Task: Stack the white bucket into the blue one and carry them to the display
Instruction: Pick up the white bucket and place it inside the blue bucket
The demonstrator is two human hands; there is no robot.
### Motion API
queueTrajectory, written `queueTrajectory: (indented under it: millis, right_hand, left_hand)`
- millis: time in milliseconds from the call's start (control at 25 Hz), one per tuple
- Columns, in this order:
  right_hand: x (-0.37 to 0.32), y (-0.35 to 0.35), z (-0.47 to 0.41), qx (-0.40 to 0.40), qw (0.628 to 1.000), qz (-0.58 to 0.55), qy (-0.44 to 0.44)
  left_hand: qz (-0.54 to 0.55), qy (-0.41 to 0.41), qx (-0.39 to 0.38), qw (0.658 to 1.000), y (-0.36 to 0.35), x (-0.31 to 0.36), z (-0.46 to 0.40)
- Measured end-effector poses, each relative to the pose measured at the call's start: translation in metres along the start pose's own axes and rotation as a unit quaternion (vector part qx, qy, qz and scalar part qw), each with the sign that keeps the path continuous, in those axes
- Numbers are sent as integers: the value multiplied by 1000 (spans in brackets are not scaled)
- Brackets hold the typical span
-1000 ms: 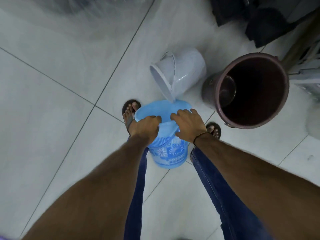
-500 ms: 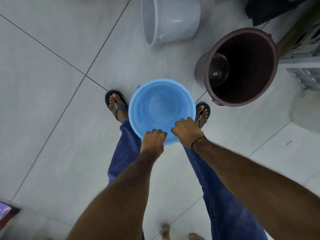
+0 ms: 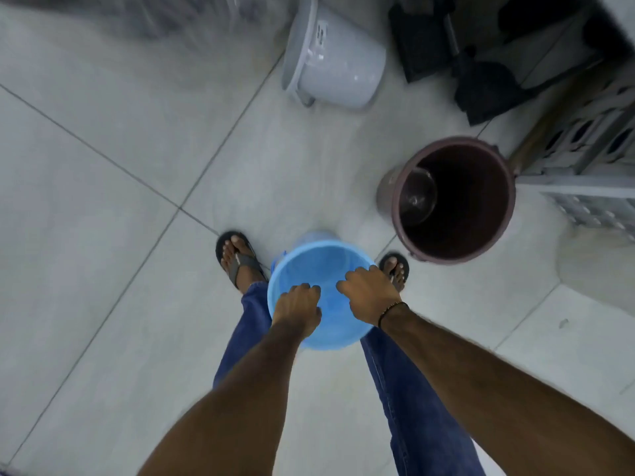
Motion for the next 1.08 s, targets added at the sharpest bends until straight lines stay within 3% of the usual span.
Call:
queueTrajectory:
  millis: [200, 360, 480, 600, 760, 880, 1080]
  right_hand:
    - [63, 144, -68, 155, 987, 22, -34]
    - [129, 251, -150, 264, 954, 132, -55]
    - [166, 305, -206, 265, 934, 225, -78]
    - [179, 315, -241, 208, 923, 314, -76]
    - [176, 304, -230, 224, 893, 389, -35]
    - [171, 277, -187, 242, 919, 309, -37]
    - [136, 174, -147, 202, 969, 136, -45]
  left_hand:
    - [125, 26, 130, 983, 156, -18, -78]
    - [276, 50, 252, 926, 261, -27, -182]
    - [317, 42, 302, 898, 310, -22, -253]
    - [324, 11, 285, 902, 318, -18, -299]
    - [211, -76, 330, 917, 303, -9, -274]
    - [115, -122, 356, 919, 286, 4, -222]
    - [-131, -150, 269, 942, 210, 11, -171]
Point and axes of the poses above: each hand's wrist, its own z-axis away from the middle knuckle, its own y-axis out of the back of the hand, x = y × z, the point moved 7 cm from there along -z, towards the middle knuckle, and after that the axes turned 5 degrees about y, right-handed, at the moved point
